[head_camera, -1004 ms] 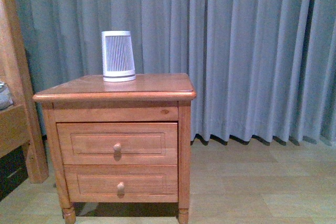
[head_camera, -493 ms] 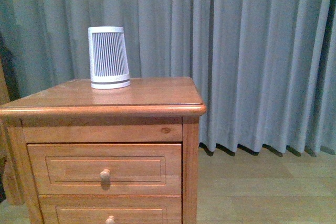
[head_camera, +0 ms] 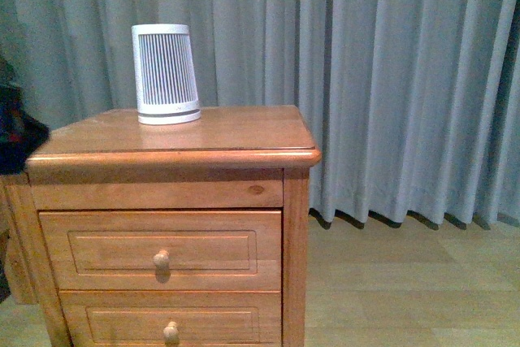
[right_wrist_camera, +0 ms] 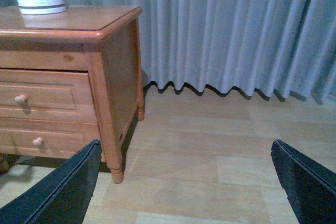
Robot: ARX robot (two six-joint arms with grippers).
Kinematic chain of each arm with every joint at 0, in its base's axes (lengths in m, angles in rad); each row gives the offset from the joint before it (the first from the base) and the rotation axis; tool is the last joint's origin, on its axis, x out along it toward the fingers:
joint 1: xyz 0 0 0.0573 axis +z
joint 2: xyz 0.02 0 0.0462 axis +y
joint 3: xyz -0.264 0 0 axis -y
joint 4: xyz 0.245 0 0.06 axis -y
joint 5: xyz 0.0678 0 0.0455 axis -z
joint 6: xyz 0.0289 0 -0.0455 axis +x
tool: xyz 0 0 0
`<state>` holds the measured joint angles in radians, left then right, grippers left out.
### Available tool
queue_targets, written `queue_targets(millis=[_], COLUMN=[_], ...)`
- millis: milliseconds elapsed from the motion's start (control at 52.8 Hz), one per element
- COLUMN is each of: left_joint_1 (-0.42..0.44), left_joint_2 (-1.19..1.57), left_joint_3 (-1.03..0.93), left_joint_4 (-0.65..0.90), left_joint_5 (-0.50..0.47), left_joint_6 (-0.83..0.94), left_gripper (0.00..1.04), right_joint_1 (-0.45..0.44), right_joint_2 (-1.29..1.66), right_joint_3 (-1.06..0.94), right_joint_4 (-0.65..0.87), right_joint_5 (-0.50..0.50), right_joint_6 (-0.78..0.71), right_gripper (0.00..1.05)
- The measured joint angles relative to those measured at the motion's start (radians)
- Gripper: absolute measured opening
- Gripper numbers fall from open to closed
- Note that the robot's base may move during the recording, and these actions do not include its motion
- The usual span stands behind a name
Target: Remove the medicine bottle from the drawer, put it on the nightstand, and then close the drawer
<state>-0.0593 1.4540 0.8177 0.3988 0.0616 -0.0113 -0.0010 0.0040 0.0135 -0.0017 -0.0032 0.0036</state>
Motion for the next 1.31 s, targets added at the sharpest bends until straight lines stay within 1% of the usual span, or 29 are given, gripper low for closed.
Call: queue_targets(millis=[189,360,474,796,1307], left_joint_1=[-0.073,-0.101,-0.115,-0.141,-0.142], left_joint_2=[0.332,0.556,0.651,0.804,0.93], left_joint_3=[0.134,0.261,0.343,0.522,0.608], left_joint_4=[0.043,0.05,0.051,0.06,0.071], left_joint_5=[-0.06,-0.094,-0.116,-0.142,-0.174], left_joint_6=[-0.003,-0.013,-0.02,-0.08,-0.084], left_gripper=[0.98,0.98,0.98,0.98,0.98], right_joint_1=[0.0,0.0,0.0,0.0,0.0], right_joint_2=[0.0,0.0,0.0,0.0,0.0], right_joint_3=[0.0,0.0,0.0,0.0,0.0], right_joint_4=[0.0,0.0,0.0,0.0,0.0], right_joint_5=[0.0,0.0,0.0,0.0,0.0], right_joint_6=[0.0,0.0,0.0,0.0,0.0], right_gripper=[0.98,0.98,0.98,0.98,0.98])
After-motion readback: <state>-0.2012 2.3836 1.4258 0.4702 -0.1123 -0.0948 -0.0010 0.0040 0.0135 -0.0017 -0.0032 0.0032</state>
